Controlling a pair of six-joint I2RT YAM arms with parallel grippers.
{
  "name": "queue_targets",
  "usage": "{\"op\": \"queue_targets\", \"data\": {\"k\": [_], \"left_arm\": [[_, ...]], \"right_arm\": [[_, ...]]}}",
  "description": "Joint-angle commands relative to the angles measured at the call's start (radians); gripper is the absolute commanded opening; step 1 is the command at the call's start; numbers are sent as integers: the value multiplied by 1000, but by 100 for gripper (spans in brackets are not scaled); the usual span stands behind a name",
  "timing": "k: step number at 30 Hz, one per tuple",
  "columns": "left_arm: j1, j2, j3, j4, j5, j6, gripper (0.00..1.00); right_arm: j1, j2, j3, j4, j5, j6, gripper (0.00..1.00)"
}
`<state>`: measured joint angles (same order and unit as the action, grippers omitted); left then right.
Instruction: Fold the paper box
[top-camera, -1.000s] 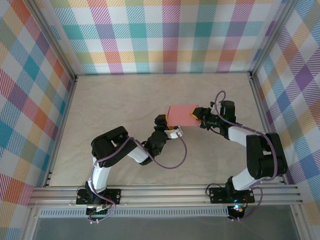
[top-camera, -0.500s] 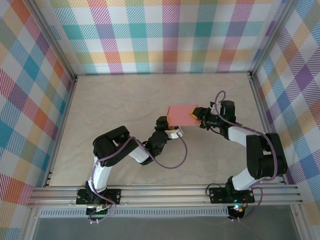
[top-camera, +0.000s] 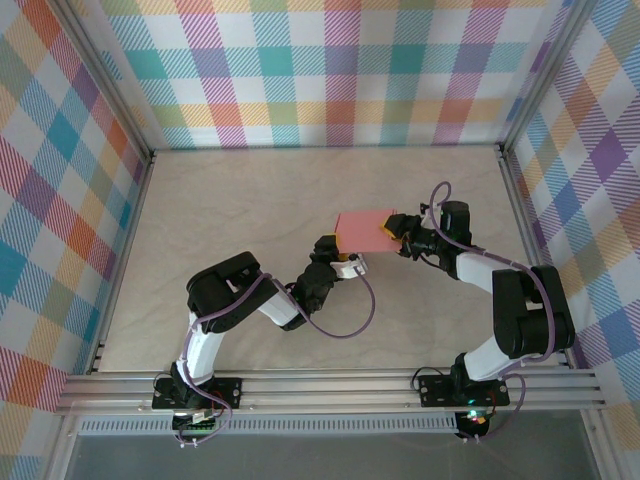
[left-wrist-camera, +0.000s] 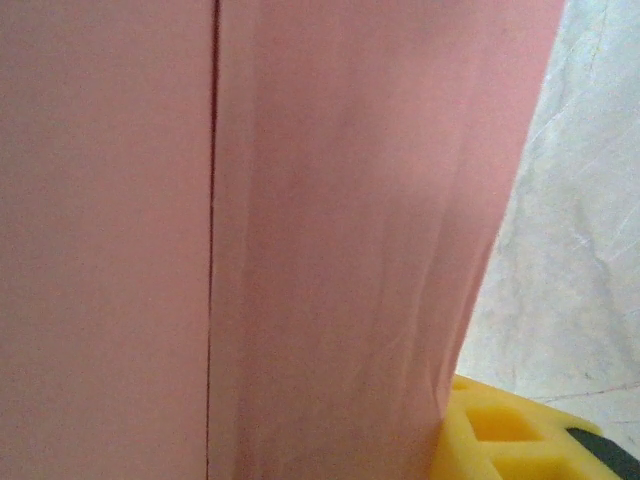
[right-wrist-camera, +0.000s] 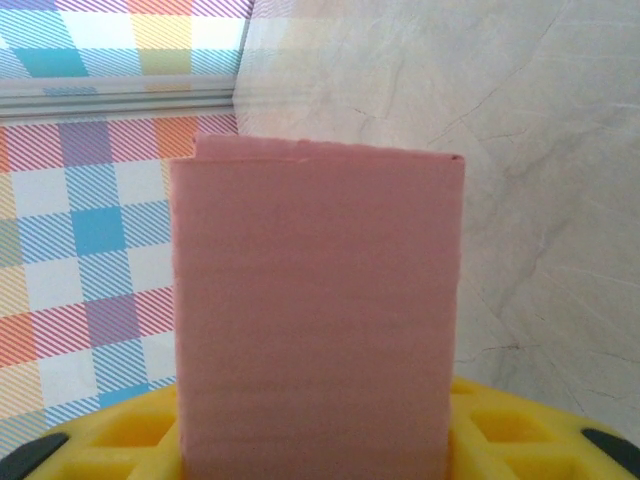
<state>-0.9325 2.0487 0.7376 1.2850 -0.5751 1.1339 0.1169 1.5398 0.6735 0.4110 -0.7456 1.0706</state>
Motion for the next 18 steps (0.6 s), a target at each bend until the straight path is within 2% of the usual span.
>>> {"op": "queue_targets", "data": {"k": [1,11,14,18], "left_arm": [[8,-2,11,22,3,-41,37],[9,-99,1,-199,19,-115,35],[10,-134,6,-321,30,-143,35],[12,-204,-5,-486,79,-203,35]], "right_arm": [[-5,-20,9,20,-21,-4,50],[-6,-64,17,-91,47,-72,82],[-20,-91,22,-134,54,-111,89],[-70,-125,28,-158,17,-132,91]]}}
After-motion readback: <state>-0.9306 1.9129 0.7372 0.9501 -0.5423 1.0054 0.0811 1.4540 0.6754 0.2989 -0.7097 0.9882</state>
